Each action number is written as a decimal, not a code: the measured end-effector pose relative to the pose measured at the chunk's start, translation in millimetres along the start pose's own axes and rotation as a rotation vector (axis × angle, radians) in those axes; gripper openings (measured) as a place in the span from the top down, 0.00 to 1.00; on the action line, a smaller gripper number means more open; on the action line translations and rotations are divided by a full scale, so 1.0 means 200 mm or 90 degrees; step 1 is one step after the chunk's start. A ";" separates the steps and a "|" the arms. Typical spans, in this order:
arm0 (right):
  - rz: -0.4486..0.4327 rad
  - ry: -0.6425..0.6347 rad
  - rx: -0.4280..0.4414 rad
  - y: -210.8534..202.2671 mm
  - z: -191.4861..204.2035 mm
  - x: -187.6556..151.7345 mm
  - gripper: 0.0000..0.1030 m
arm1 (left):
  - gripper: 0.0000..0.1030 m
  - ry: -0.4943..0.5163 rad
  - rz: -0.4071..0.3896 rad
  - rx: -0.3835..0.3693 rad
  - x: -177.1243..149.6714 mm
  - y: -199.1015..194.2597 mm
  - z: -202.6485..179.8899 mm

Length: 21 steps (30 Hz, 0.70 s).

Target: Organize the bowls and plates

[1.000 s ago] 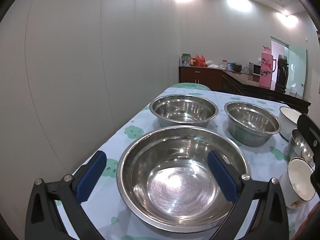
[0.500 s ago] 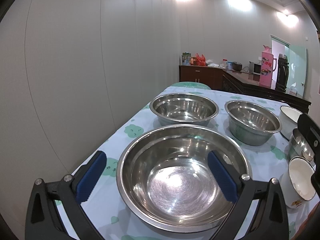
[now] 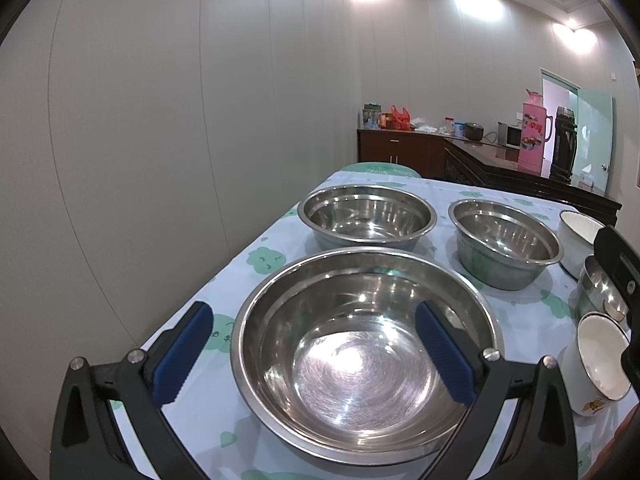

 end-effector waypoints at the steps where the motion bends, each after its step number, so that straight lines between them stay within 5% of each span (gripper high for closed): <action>1: 0.000 0.000 0.000 0.00 0.00 0.00 0.01 | 0.01 0.001 0.000 0.000 0.00 0.00 0.00; 21: 0.001 0.001 0.001 0.00 0.00 0.00 0.01 | 0.01 0.023 0.019 0.001 0.00 -0.01 -0.02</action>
Point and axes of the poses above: each gripper's, at about its wrist camera, not at the fingertips, and y roughly the way its jaws point, z to its left, x to its top, the point moved 1 cm from there along y, roughly the way its jaws point, and after that the axes turned 14 degrees about -z, right-handed, at the moved point
